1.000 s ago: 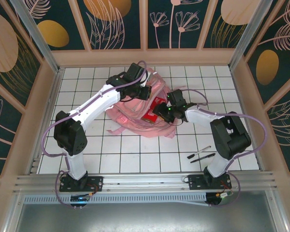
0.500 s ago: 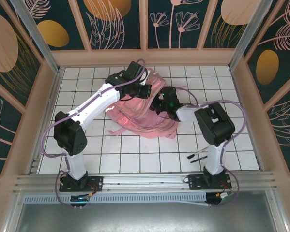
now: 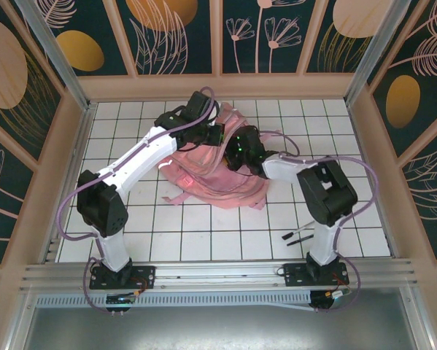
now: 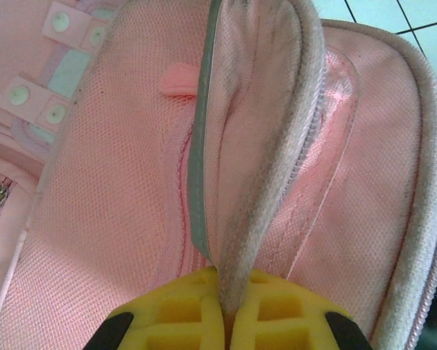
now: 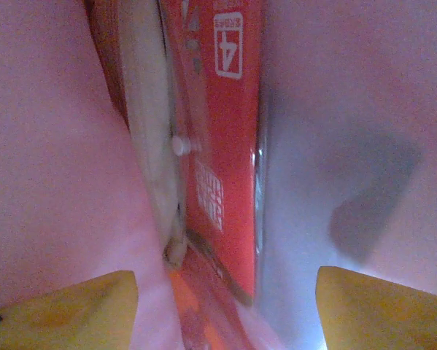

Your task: Pack the student bag

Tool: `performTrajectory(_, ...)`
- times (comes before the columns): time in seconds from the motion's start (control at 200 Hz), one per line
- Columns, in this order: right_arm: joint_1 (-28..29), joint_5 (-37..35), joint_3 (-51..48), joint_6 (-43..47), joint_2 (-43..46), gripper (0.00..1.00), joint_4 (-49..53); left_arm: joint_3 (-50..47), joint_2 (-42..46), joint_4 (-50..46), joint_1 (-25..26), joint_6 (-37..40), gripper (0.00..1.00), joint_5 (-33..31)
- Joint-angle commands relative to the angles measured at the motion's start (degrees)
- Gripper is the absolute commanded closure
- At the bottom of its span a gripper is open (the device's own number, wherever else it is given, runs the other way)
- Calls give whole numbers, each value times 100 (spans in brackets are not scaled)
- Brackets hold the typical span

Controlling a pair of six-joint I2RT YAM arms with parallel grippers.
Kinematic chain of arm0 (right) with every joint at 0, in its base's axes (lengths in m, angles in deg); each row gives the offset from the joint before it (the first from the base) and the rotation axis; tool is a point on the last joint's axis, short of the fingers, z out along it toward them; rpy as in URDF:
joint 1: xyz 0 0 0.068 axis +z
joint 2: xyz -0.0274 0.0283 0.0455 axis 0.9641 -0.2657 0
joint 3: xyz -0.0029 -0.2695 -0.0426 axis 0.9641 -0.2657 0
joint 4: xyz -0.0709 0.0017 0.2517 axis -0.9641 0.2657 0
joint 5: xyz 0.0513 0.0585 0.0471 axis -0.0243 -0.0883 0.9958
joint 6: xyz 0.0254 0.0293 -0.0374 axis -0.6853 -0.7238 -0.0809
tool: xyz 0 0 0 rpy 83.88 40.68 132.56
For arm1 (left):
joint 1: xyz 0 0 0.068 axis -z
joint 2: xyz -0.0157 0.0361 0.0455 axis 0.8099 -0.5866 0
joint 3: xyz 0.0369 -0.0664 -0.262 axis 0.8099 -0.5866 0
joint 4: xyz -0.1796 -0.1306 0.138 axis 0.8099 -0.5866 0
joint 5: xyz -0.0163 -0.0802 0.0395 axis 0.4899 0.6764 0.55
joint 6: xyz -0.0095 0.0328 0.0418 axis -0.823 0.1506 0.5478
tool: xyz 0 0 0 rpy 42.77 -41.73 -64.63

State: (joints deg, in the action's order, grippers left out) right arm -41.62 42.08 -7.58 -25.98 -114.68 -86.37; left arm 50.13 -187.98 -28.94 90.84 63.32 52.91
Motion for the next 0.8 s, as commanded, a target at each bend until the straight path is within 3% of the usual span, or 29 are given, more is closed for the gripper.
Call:
performTrajectory(0.0,-60,-187,-202,455,617,34,1269,-138,270,548,-73,-170,100,-93)
performTrajectory(0.11,-131,-178,-743,721,1304,34,1574,-354,270,769,-113,-73,100,158)
performTrajectory(0.19,-448,-317,-1061,1105,1848,35,2076,-364,112,895,-111,338,100,1060)
performTrajectory(0.245,-629,-464,-1285,1342,2227,36,2452,-193,-45,702,-116,595,91,1355)
performTrajectory(0.345,-1002,-805,-1683,1703,2915,36,3067,-87,152,655,-209,882,54,585)
performTrajectory(0.365,-1098,-860,-1723,1763,3010,36,3197,-206,287,829,-262,888,40,473)
performTrajectory(0.395,-1254,-887,-1757,1879,3127,36,3369,-424,519,1148,-361,836,7,328)
performTrajectory(0.41,-1313,-892,-1761,1960,3169,36,3466,-546,611,1320,-410,801,2,275)
performTrajectory(0.52,-1532,-1023,-1533,2367,3314,36,3893,-917,992,1863,-880,552,1,380)
performTrajectory(0.641,-1275,-335,-1307,2687,3120,38,3342,-891,716,1743,-1175,490,1,247)
performTrajectory(0.726,-1037,293,-1208,2677,2613,40,2791,-919,43,1733,-1350,500,1,89)
performTrajectory(0.796,-853,360,-1096,2650,2190,48,2477,-864,-435,1689,-1470,459,1,-162)
